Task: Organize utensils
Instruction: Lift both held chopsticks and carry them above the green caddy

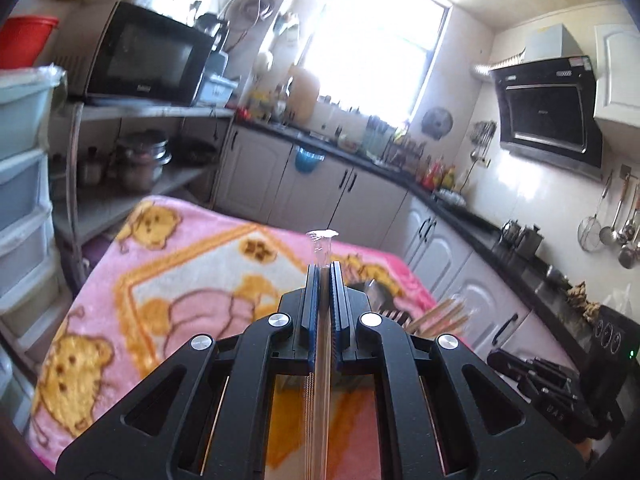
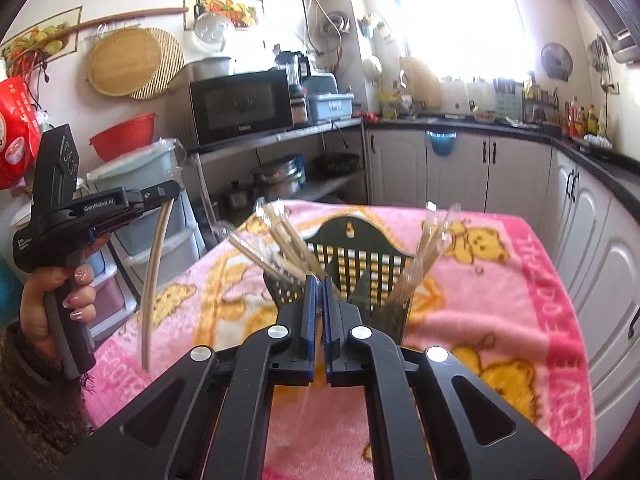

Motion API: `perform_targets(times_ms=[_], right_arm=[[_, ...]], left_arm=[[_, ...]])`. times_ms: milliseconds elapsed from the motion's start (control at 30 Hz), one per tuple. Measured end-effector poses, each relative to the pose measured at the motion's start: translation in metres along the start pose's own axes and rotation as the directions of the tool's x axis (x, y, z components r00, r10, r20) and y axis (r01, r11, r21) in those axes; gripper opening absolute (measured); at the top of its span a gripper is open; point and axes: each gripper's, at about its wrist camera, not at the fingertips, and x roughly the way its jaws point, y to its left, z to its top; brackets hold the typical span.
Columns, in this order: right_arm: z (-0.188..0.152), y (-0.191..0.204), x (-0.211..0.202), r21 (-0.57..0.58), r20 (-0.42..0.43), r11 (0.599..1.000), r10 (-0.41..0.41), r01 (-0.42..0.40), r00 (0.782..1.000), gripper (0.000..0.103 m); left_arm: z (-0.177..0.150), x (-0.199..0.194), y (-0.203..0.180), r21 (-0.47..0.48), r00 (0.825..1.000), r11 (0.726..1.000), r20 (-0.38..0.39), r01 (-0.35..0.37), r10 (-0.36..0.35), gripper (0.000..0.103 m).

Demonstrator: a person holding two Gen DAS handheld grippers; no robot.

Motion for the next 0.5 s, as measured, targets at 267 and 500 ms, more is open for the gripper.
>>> perform_targets(times_ms=[267,500], right_arm=[[0.02,-0.005,-0.01,-0.008,0.065,1.0,-0.015,0.015,0.998,0.003],[0.042,-0.008,-0.018,-0.027,0.127,0.999,-0.018,0.022,0.992,0.003]], left_arm=[[0.02,0.01,-0.018,0.008,0.997,1.0,0.076,-0.006,0.006,0.003],[0.043,0.016,-0.026,0.006,0.988,1.0,0.152,-0.006,0.005,0.003]])
